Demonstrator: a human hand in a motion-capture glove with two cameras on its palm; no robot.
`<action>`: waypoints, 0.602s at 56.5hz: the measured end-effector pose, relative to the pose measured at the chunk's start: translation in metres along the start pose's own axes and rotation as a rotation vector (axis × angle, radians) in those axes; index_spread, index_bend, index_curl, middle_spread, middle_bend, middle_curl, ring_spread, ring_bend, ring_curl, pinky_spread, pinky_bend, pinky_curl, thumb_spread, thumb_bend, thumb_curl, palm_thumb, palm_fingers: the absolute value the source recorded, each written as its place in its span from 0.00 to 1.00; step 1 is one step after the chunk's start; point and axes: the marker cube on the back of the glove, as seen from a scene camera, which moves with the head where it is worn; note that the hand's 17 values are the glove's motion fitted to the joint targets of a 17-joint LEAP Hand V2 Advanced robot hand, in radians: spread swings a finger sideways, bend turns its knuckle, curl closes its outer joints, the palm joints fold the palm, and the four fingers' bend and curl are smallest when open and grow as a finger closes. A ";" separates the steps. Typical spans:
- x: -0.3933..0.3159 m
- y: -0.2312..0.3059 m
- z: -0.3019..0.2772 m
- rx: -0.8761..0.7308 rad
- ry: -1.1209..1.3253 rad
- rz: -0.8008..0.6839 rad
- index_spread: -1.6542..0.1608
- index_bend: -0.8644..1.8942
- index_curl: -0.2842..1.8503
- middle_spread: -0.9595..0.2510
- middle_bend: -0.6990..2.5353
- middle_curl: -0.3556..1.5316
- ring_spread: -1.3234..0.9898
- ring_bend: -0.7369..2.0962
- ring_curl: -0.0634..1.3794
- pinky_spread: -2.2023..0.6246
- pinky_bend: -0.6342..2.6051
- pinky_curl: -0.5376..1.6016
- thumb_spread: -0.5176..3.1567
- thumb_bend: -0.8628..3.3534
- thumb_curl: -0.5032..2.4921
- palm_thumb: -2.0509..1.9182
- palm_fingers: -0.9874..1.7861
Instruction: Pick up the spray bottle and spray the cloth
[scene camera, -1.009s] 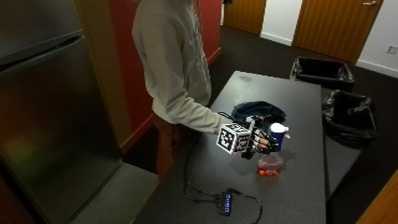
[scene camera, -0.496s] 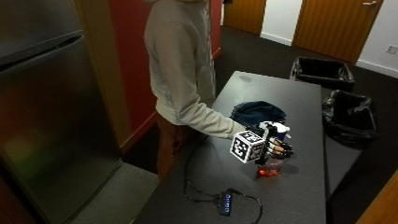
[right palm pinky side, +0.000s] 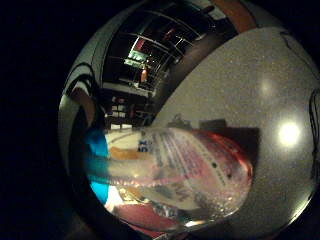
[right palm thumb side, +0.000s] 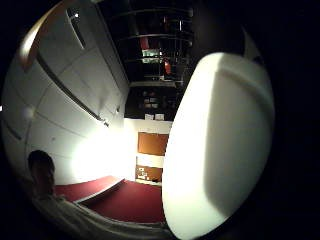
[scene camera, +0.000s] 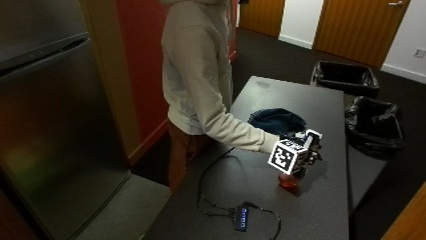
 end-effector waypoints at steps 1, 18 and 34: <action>-0.001 0.001 0.003 -0.037 0.018 -0.005 0.78 0.40 0.32 0.63 0.36 0.44 0.49 0.45 0.31 0.73 0.27 0.41 0.25 0.20 0.37 0.78 0.83; -0.088 0.016 0.052 -0.468 0.415 -0.291 0.78 0.44 0.37 0.63 0.39 0.47 0.48 0.48 0.36 0.69 0.29 0.43 0.17 0.20 0.40 0.79 0.86; -0.166 0.082 0.070 -0.826 0.848 -0.469 0.78 0.45 0.39 0.63 0.40 0.47 0.48 0.48 0.37 0.69 0.31 0.43 0.14 0.20 0.41 0.78 0.85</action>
